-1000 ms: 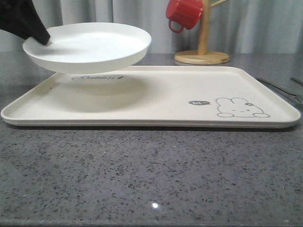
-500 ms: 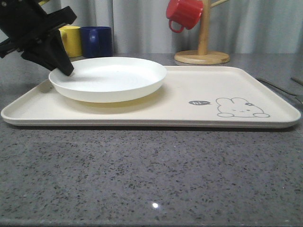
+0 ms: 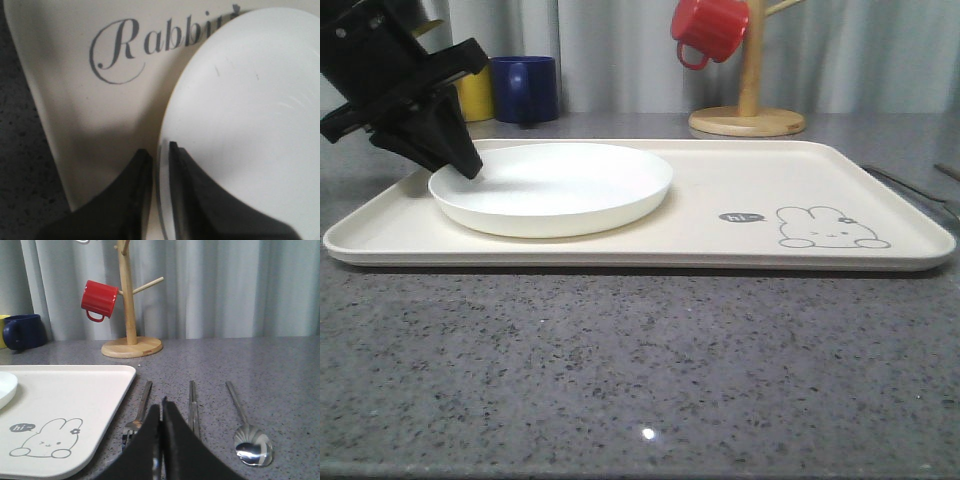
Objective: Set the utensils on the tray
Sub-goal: 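Lower the plate onto the tray, open the left gripper and withdraw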
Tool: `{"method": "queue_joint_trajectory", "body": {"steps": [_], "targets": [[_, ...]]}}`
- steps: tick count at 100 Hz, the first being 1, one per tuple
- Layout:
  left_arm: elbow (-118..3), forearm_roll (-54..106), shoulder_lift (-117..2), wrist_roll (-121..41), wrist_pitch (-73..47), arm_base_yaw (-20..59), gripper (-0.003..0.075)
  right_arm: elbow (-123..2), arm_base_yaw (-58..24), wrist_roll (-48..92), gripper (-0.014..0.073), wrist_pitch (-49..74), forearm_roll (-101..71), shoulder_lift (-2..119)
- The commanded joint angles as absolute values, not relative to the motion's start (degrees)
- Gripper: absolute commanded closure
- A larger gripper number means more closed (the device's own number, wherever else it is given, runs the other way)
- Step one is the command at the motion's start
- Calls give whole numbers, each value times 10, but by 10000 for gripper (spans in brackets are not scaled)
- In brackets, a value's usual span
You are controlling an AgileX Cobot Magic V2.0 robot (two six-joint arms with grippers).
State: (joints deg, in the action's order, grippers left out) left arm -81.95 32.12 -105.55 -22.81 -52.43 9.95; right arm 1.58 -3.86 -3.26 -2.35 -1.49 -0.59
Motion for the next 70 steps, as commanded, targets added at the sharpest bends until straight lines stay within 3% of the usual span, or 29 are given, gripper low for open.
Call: {"method": "queue_joint_trajectory", "body": {"steps": [1, 12, 48, 70], "targets": [[-840, 344, -1026, -226, -520, 104, 465, 5, -36, -29, 662, -72, -13, -16], [-849, 344, -1024, -226, -520, 104, 397, 5, -36, -29, 662, -72, -13, -16], [-847, 338, -941, -226, -452, 97, 397, 5, -36, -29, 662, -72, -13, -16], [-774, 295, -836, -225, -389, 81, 399, 5, -36, -29, 662, -72, -13, -16]]}}
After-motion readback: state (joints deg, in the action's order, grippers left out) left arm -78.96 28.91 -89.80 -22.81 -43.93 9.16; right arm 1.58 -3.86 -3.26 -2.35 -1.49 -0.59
